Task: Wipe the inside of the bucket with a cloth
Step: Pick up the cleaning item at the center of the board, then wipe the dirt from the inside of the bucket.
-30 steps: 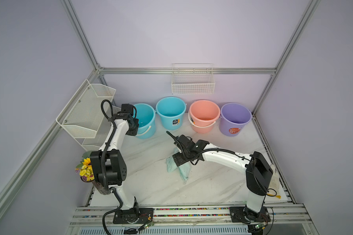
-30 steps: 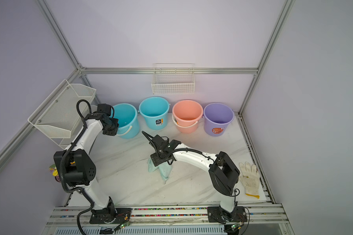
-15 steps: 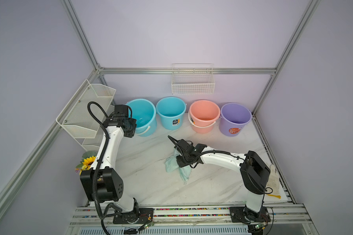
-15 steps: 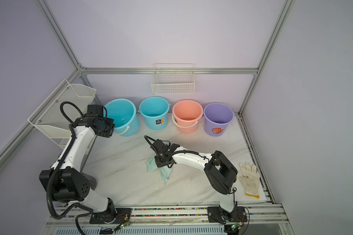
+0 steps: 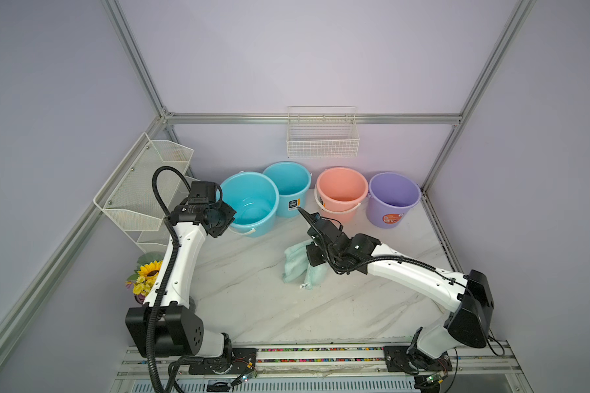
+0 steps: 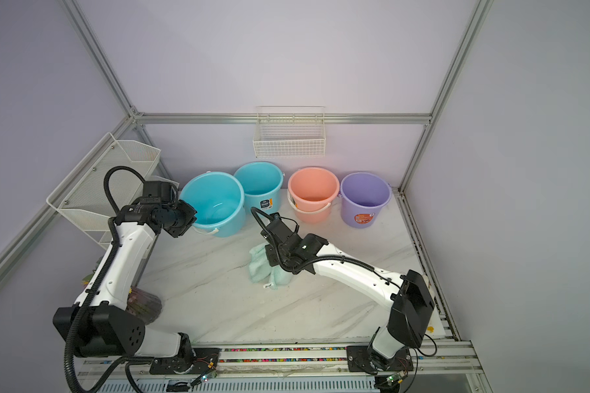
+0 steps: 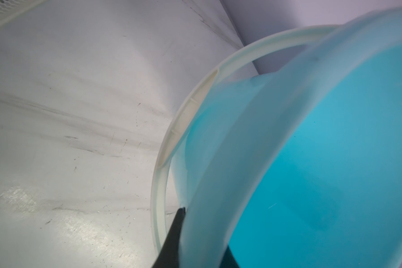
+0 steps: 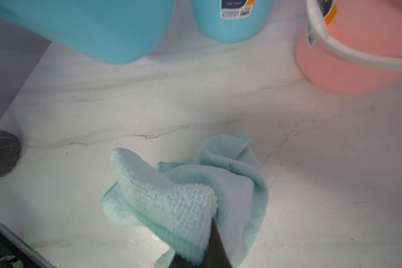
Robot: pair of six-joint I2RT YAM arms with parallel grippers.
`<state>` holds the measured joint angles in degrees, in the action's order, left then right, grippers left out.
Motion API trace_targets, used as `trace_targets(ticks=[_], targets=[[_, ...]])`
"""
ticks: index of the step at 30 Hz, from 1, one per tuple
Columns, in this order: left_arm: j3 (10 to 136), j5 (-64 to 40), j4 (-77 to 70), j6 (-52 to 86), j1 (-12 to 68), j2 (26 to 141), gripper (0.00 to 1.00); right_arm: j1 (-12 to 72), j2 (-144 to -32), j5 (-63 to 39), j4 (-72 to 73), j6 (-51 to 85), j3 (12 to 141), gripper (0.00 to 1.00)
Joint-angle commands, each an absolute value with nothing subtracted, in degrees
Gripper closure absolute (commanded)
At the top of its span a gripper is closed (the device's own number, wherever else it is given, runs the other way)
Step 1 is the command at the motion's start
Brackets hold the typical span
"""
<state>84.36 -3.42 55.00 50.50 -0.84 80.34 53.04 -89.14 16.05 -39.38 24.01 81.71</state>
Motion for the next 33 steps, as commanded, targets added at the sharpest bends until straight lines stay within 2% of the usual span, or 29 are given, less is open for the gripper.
trace_targets(ticks=[1, 9, 16, 22, 26, 33], targets=[[84.26, -4.34, 53.42, 42.62, 1.74, 77.31, 1.0, 53.39, -84.37, 21.78, -42.4, 20.33, 85.43, 1.0], [82.12, -6.73, 51.29, 37.84, 9.14, 78.42, 1.0, 53.35, -78.95, 26.32, -45.35, 13.94, 95.37, 1.0], [80.21, -10.25, 48.05, 37.06, 17.3, 83.28, 1.0, 53.38, -79.47, 26.32, -49.13, 11.66, 108.2, 1.0], [79.67, -11.24, 46.36, 38.56, 24.71, 87.42, 1.0, 53.35, -79.89, 25.15, -46.57, 10.48, 113.4, 1.0], [79.74, -11.98, 46.42, 39.51, 28.41, 89.97, 1.0, 53.36, -79.95, 24.87, -44.67, 10.63, 113.38, 1.0], [77.66, -13.11, 46.59, 41.7, 31.87, 90.79, 1.0, 53.36, -76.83, 25.44, -42.62, 13.53, 105.16, 1.0]])
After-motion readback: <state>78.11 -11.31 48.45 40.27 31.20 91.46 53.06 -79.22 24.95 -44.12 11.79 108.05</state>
